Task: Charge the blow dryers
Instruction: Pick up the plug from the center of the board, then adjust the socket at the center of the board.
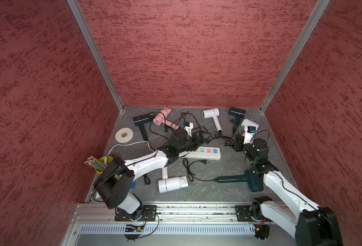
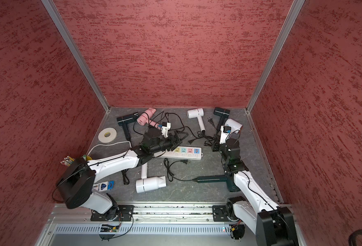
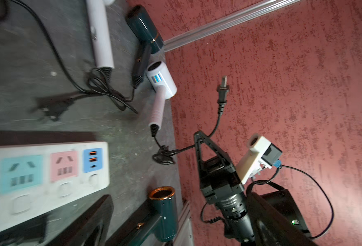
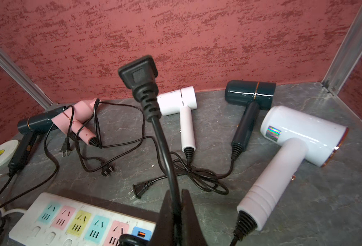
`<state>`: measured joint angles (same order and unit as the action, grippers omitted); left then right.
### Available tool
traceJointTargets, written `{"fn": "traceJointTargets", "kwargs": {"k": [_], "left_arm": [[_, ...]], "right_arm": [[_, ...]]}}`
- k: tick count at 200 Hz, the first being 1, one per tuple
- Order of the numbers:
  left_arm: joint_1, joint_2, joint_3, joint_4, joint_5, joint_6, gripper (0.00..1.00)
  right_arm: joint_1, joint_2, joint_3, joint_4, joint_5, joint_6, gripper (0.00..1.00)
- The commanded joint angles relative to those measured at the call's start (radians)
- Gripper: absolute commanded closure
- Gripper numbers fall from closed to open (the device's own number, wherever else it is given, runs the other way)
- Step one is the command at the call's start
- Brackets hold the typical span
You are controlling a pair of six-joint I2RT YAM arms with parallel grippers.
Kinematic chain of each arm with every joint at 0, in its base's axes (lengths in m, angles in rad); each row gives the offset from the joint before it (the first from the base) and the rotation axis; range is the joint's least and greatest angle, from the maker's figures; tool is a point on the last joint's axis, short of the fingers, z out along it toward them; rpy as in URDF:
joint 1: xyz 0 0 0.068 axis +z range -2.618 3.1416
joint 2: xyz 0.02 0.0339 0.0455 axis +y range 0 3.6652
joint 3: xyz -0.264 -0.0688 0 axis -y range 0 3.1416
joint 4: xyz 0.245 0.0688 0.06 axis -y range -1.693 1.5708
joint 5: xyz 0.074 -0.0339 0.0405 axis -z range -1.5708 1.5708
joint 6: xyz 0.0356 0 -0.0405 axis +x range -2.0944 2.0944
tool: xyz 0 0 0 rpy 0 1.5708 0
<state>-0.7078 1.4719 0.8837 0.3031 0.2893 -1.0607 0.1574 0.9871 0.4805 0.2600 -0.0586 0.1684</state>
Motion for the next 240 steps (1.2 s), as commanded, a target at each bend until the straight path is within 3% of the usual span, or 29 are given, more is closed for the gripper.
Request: {"fn": "traceJointTargets", "kwargs": {"k": [1, 68, 110, 175, 240], "left_arm": [[0.061, -0.101, -0.038, -0.303, -0.049, 0.167, 0.0], [0.264, -0.425, -0.15, -0.679, -0.132, 0.314, 0.0], [0.271, -0.257, -0.129, -0.658, -0.041, 0.345, 0.0], [0.263, 0.004, -0.038, -0.558, -0.014, 0.375, 0.0], [0.264, 0.149, 0.078, -0.607, -0.112, 0.433, 0.0]], "right_arm": [[-0.014, -0.031, 0.034, 0.003, 0.011, 0.039, 1.0], [-0.021, -0.055, 0.05, -0.004, -0.076, 0.082, 1.0], [-0.024, -0.048, 0.053, 0.003, -0.107, 0.083, 1.0], [-0.025, -0.041, 0.042, 0.013, -0.116, 0.087, 1.0], [-0.03, -0.058, 0.036, 0.016, -0.116, 0.076, 1.0]]}}
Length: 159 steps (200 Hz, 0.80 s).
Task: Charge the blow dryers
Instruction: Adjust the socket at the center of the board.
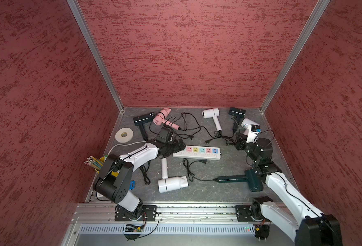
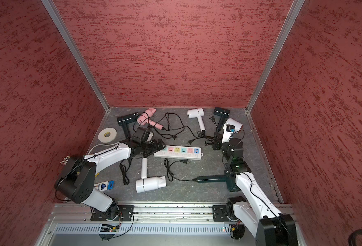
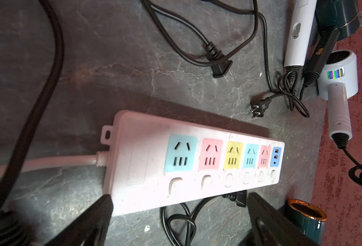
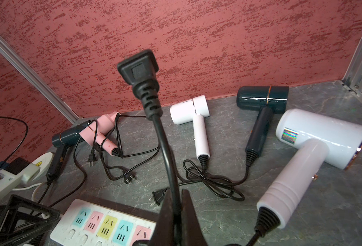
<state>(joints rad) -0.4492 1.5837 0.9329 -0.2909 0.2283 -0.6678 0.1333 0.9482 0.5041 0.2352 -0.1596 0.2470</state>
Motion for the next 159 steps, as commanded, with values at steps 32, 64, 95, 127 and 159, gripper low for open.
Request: {"fn": "traceJointTargets", "kwargs": {"k": [32, 64, 95, 127, 159], "left_arm": [[0.006, 0.094, 0.051, 0.005, -0.05, 0.057, 0.0], [-0.024, 0.148, 0.084, 0.024, 0.008, 0.074, 0.0], [-0.068, 0.205, 0.143, 0.001, 0.034, 0.088, 0.01], [-0.107, 0.216, 0.16, -0.002, 0.033, 0.08, 0.01], [-0.139, 0.222, 0.168, -0.001, 0.033, 0.075, 0.01]], "right_arm": [[-0.008, -0.005, 0.017, 0.046, -0.025, 0.002, 1.0], [-0.008, -0.018, 0.01, 0.046, -0.023, 0.004, 1.0], [-0.012, -0.037, 0.003, 0.043, -0.02, 0.0, 1.0], [-0.012, -0.04, -0.004, 0.049, -0.027, 0.003, 1.0], [-0.014, -0.05, -0.003, 0.047, -0.034, 0.003, 1.0]]}}
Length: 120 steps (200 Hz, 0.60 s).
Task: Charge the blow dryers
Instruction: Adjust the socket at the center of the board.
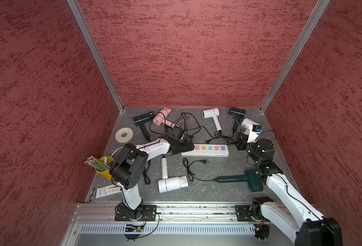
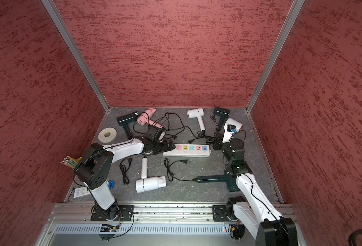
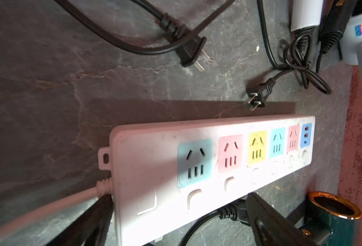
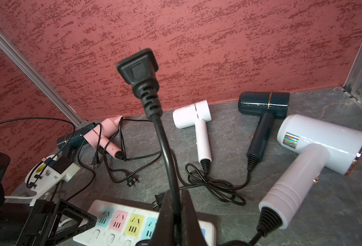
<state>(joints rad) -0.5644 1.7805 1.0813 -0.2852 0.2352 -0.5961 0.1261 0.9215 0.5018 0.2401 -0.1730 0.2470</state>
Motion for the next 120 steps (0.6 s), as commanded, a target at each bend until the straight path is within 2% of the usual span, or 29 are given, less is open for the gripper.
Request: {"fn": "traceJointTargets", "kwargs": {"k": [1, 40, 68, 120], "left_arm": [[-0.025, 0.025, 0.02, -0.007, 0.026, 0.003, 0.01], [-0.051, 0.009, 0.024, 0.005, 0.041, 0.0, 0.01], [-0.038, -0.059, -0.008, 0.006, 0.036, -0.003, 0.01], [-0.011, -0.241, -0.056, -0.026, 0.042, 0.014, 0.0]], "right_arm": [[-0.007, -0.023, -0.001, 0.041, -0.02, 0.003, 1.0], [-0.006, -0.022, -0.004, 0.047, -0.031, 0.004, 1.0], [-0.008, -0.016, -0.007, 0.057, -0.061, -0.008, 1.0], [-0.007, 0.01, -0.033, 0.103, -0.227, -0.09, 1.0]]}}
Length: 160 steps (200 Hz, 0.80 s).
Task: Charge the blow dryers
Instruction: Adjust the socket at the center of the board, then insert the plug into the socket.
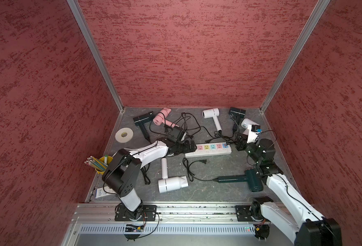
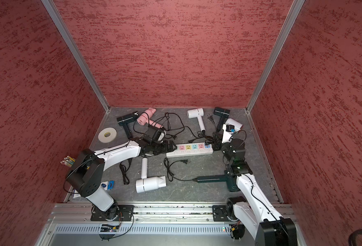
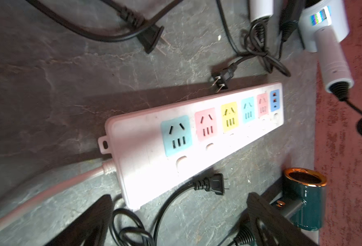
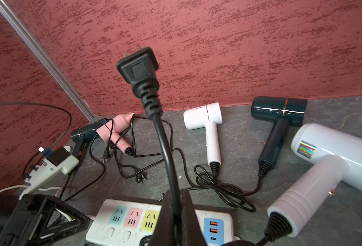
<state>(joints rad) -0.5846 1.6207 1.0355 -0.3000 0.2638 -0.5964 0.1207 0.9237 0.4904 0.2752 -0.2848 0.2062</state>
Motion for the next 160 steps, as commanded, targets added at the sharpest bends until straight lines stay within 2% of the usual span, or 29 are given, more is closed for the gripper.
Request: {"fn": "traceJointTargets", "kwargs": {"k": [1, 17, 44, 86, 128, 160], "left_arm": [[0.009, -0.085, -0.011, -0.01, 0.014, 0.015, 0.0], [0.014, -0.125, -0.014, 0.01, 0.058, 0.013, 0.0], [0.027, -0.154, 0.009, 0.106, 0.199, -0.012, 0.0], [0.037, -0.079, 0.116, 0.261, 0.412, -0.115, 0.02], [0.006, 0.028, 0.244, 0.317, 0.523, -0.197, 0.06], [0.002, 0.096, 0.312, 0.314, 0.549, -0.221, 0.16]], "right_arm": [[-0.001, 0.009, -0.022, 0.07, -0.119, -0.052, 1.0], [0.006, 0.013, -0.023, 0.057, -0.153, -0.079, 1.0], [0.034, 0.027, 0.01, -0.04, -0.144, -0.149, 1.0], [0.09, 0.055, 0.05, -0.142, -0.113, -0.208, 1.0], [0.148, 0.079, 0.055, -0.169, -0.087, -0.247, 1.0], [0.163, 0.084, 0.053, -0.168, -0.085, -0.25, 1.0]]}}
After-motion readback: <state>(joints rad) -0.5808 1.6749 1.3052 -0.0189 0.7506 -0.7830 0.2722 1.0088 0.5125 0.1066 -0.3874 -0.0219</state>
